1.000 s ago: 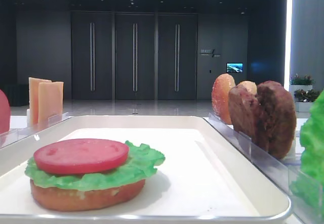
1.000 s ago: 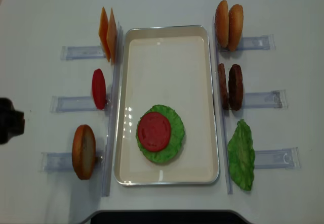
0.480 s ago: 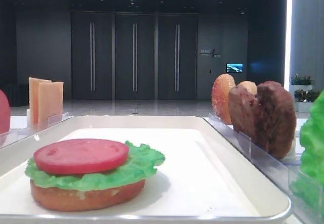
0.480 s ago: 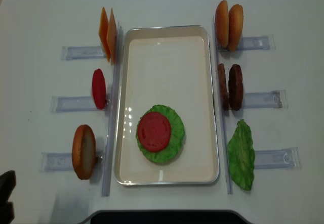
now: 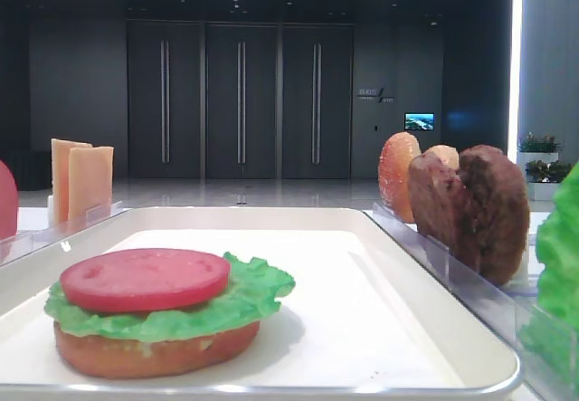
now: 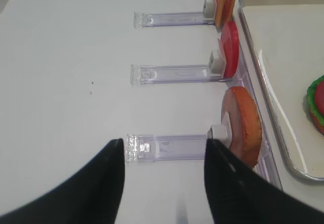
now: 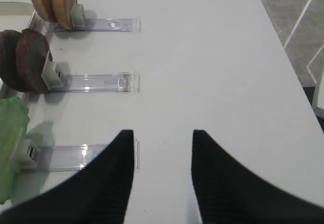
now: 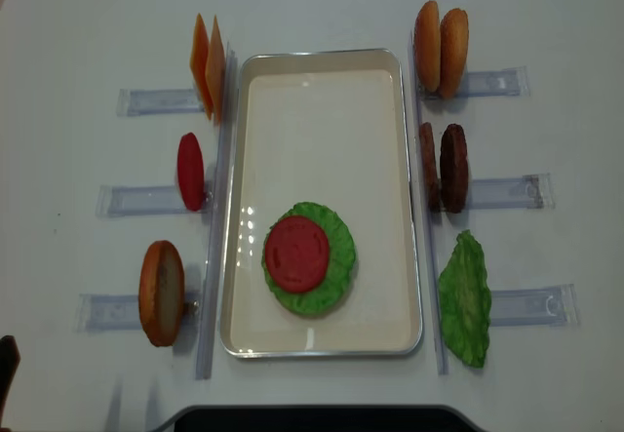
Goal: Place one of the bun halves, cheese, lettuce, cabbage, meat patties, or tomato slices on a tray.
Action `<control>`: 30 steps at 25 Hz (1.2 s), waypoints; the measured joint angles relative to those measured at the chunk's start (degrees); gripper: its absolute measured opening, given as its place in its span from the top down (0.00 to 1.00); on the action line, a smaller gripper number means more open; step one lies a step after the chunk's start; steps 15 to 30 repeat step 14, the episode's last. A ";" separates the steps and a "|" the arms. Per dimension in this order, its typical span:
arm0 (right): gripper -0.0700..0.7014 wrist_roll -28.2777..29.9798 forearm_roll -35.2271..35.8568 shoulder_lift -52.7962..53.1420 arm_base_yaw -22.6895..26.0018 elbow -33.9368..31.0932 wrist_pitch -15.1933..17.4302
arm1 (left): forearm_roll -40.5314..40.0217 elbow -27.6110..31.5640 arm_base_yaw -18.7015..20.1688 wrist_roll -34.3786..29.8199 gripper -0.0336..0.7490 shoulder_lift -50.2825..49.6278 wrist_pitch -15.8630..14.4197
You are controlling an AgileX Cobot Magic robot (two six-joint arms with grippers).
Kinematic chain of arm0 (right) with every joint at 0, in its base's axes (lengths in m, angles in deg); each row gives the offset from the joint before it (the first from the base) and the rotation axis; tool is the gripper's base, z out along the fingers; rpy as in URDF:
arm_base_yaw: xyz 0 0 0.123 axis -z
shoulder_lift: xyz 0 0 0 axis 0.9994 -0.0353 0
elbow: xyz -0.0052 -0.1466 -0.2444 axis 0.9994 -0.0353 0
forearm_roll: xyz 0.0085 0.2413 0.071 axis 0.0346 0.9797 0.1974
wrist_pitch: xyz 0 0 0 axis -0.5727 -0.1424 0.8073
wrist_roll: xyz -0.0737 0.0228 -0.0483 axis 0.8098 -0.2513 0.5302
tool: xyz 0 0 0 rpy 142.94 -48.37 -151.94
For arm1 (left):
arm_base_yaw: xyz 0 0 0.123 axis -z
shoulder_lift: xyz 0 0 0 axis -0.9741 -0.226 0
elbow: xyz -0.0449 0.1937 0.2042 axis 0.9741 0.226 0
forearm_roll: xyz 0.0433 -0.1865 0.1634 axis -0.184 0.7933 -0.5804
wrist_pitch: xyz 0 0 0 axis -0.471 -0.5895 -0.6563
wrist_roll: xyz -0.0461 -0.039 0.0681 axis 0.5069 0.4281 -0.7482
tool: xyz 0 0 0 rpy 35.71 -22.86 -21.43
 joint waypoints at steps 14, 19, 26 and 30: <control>0.56 0.00 0.00 0.00 0.00 0.00 0.00 | 0.00 -0.01 0.00 -0.05 0.46 0.00 0.00; 0.56 0.00 0.00 0.00 0.00 0.00 0.00 | 0.00 -0.01 0.00 -0.05 0.46 0.00 0.00; 0.56 0.00 0.00 0.00 0.00 0.00 0.00 | 0.00 -0.01 0.00 -0.05 0.46 0.00 0.00; 0.56 0.00 0.00 0.00 0.00 0.00 0.00 | 0.00 -0.01 0.00 -0.05 0.46 0.00 0.00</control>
